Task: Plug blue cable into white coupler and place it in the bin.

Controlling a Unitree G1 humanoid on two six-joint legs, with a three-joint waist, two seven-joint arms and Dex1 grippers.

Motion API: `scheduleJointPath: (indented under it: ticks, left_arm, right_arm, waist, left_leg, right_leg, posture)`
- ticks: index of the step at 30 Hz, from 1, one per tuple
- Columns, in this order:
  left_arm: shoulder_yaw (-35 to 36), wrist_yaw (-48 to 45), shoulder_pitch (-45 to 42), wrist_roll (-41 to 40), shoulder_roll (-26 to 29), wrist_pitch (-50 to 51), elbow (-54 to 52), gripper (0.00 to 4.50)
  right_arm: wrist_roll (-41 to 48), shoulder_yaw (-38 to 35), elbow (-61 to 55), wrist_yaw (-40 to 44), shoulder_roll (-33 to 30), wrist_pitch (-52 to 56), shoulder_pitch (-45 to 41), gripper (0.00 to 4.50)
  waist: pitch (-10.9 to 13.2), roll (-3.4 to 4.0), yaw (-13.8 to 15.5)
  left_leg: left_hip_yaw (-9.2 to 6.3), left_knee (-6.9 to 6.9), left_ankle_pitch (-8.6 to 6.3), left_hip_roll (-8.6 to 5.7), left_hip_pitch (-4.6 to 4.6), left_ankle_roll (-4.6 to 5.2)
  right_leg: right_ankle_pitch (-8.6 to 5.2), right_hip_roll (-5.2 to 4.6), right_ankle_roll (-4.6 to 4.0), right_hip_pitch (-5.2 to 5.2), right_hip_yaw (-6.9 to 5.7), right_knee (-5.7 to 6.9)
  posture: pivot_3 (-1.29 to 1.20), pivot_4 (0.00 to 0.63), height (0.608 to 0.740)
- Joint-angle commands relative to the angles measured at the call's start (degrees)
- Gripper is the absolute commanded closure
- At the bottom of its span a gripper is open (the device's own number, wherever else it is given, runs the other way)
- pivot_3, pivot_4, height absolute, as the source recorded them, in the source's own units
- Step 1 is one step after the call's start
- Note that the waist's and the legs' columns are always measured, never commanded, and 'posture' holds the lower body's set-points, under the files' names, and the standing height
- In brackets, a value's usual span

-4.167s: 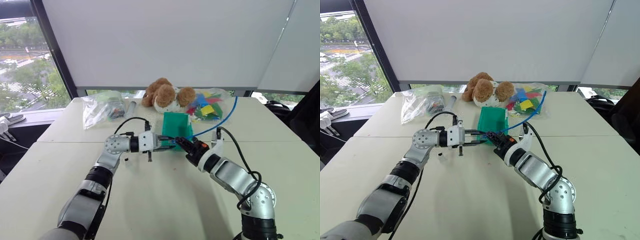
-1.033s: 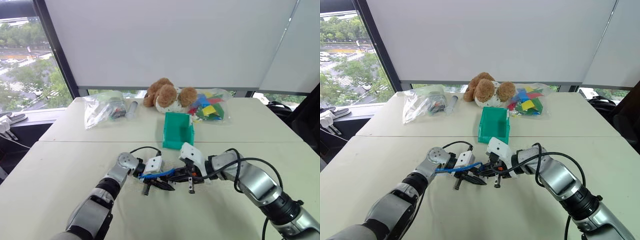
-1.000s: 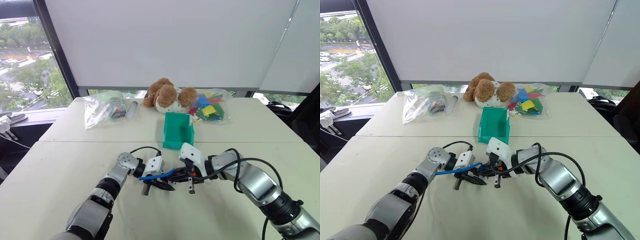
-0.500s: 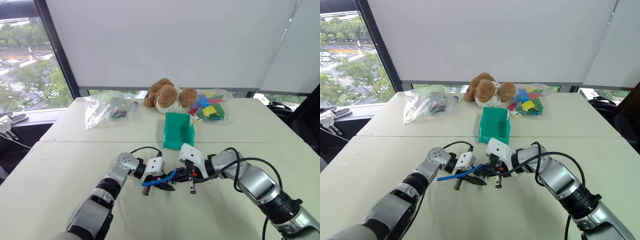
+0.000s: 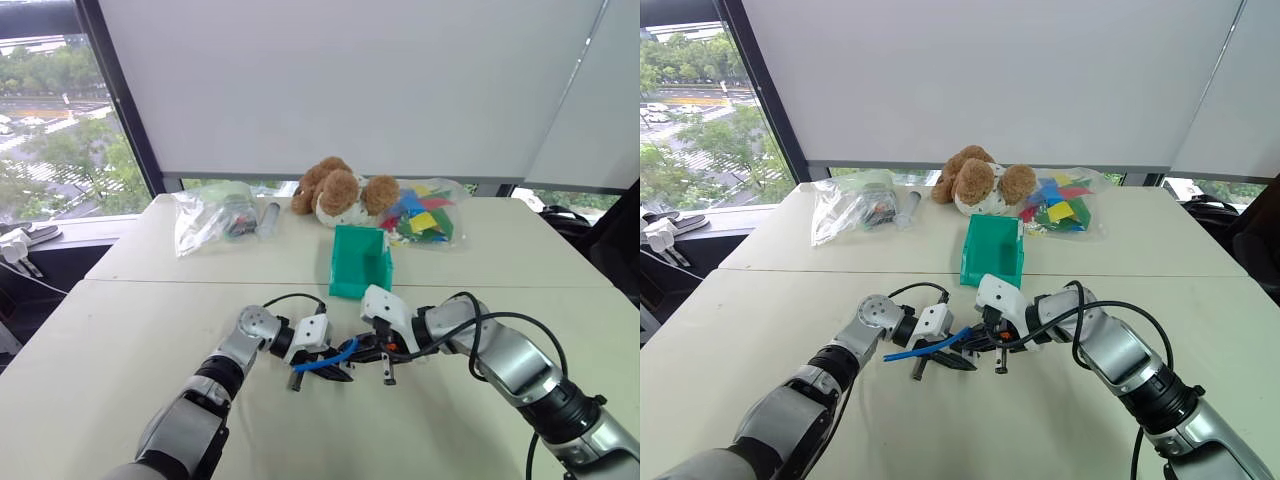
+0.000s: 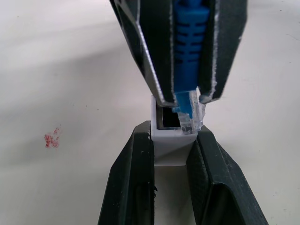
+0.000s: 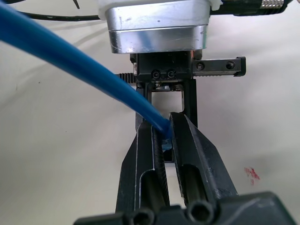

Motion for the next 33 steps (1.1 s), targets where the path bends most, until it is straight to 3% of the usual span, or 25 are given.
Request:
scheduleJointPath:
  ticks: [1,18,33]
  left_arm:
    - [-0.95,0.21,-0.13,1.70,0.14,-0.54,0.99,4.15]
    - [-0.93,0.47,-0.61,1.76,-0.12,-1.00,1.66,4.15]
    - [-1.18,0.78,-0.80,2.17,-0.48,-0.99,1.90,4.15]
  right_arm:
    - [-0.22,-2.62,0.14,0.15,-1.09,1.21,-1.30,4.50]
    - [-0.64,-1.67,-1.58,-0.32,-0.32,2.02,0.22,4.50]
    - [-6.96,5.73,4.34,2.00,2.19,-2.27,2.56,4.50]
  waist:
    - [0.00,0.00,0.02]
    - [0.00,0.00,0.11]
    - [-0.33,-0.16,-0.04]
  left_leg:
    - [0.00,0.00,0.00,0.00,0.00,0.00]
    - [0.00,0.00,0.00,-0.01,-0.01,0.00]
    - [0.00,0.00,0.00,0.02,0.10,0.00]
  right_leg:
    - [0.00,0.00,0.00,0.00,0.00,0.00]
    - [0.00,-0.01,0.00,0.00,0.00,0.00]
    - [0.00,0.02,0.00,0.10,-0.01,0.00]
  posture:
    - [0.00,0.150,0.740]
    - [0.00,0.150,0.740]
    - [0.00,0.150,0.740]
